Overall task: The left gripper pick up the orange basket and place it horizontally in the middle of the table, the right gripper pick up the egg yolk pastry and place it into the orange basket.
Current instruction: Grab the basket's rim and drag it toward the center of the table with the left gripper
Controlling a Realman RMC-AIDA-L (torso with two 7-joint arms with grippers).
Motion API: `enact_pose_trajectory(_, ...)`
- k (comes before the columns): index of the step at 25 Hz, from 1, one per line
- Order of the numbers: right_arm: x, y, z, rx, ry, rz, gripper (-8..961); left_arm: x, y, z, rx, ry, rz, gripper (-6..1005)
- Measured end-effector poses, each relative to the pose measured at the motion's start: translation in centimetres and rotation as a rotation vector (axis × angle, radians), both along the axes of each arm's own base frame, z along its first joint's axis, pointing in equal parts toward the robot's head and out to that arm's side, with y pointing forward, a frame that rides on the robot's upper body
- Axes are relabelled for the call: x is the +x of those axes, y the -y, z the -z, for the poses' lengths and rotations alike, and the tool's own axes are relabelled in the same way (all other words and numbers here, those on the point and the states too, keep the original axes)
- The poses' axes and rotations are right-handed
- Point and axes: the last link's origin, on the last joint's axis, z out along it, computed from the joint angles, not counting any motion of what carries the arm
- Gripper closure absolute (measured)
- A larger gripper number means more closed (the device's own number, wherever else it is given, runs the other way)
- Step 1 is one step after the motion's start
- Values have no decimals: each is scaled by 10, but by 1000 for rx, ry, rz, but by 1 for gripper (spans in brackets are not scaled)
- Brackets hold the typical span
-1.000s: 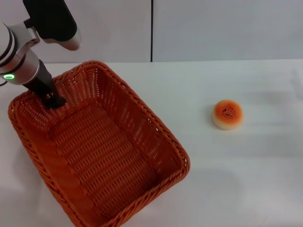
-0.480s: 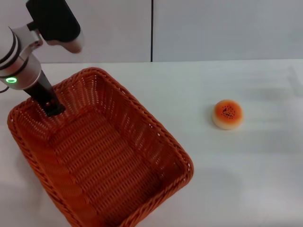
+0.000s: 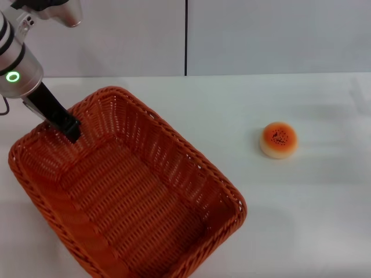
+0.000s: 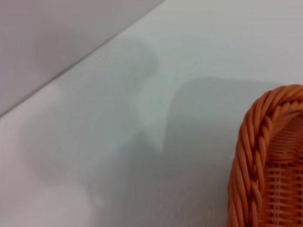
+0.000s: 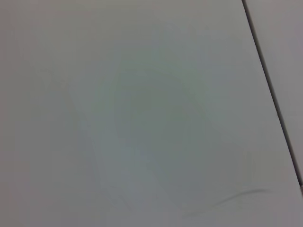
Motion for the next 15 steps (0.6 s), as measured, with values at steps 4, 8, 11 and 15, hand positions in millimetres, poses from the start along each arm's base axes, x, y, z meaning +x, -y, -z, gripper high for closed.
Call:
enact_pose_trajectory(4,-2,-3,-1,1,4,-6,345,3,-1,-1,33,3,-45,769)
enact_pose_trajectory(8,-2,-9,-6,6,25,-2,345,8,-8,-13,115,18,-112,800)
enact_pose_trajectory(11,-2,-14,-12,15,42,-3,345,13,-12,-22,159,67,-169,820)
enact_pose_trajectory(15,-2,-21,-27,36,41,-2,344,14,-17,-28,215,121,-238,827)
